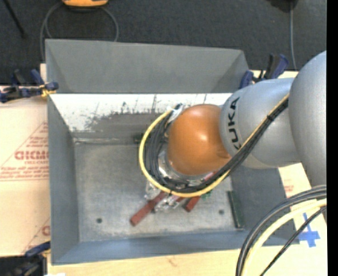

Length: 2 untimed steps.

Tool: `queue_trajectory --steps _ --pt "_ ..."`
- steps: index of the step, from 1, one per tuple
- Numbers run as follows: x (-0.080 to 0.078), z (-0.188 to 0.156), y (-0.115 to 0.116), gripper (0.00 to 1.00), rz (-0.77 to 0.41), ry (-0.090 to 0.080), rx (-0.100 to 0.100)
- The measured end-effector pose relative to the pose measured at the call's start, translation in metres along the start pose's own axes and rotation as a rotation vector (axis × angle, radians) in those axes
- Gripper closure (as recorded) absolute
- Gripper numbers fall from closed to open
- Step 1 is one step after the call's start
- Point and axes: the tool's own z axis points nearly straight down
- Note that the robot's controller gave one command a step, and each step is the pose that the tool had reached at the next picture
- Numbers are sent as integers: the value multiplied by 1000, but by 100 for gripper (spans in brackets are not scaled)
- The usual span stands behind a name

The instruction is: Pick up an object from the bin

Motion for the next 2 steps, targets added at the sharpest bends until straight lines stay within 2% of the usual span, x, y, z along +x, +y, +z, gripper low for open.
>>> queue_trajectory --steps 1,2 --pt "-1 -159 -29 100 -28 -7 -3" --pt "0 -158 -29 100 -28 -5 -5"
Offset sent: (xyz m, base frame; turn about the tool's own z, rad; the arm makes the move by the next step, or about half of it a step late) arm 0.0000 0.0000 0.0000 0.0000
